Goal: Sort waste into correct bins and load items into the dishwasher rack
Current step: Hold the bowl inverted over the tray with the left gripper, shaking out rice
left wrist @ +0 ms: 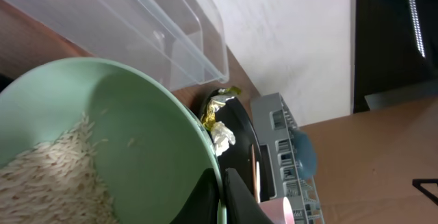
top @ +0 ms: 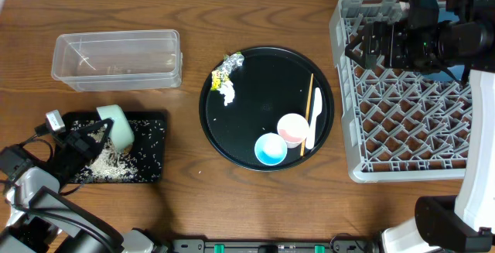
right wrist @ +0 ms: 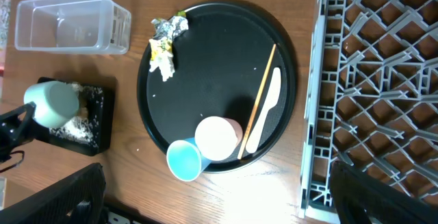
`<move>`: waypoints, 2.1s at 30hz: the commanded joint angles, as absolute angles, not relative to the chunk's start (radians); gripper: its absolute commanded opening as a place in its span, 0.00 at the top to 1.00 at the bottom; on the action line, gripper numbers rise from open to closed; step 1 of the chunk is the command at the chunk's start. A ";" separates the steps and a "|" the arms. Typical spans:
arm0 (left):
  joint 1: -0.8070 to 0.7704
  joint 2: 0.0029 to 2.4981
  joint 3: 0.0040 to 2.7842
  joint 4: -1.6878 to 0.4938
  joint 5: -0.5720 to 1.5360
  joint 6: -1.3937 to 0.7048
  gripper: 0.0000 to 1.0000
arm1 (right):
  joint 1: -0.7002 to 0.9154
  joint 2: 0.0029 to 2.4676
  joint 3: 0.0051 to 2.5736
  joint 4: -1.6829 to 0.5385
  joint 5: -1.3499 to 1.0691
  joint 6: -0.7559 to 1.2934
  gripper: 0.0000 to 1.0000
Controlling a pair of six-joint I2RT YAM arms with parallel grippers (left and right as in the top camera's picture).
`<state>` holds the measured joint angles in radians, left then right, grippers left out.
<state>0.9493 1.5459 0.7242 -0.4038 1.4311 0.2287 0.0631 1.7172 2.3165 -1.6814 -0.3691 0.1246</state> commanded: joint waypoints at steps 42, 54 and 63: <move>0.953 1.555 0.707 -0.341 1.399 0.185 0.94 | 0.072 1.713 2.315 -1.680 -0.369 0.115 0.01; 0.952 1.555 0.707 -0.338 1.571 0.332 0.94 | 0.072 1.713 2.315 -1.680 -0.370 0.115 0.01; 0.953 1.555 0.707 -0.339 1.571 0.279 0.94 | 0.072 1.713 2.315 -1.680 -0.369 0.115 0.01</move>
<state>0.9482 1.5490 0.7109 -0.3363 1.5352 0.2874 0.0631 1.7172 2.3165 -1.6814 -0.3687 0.1246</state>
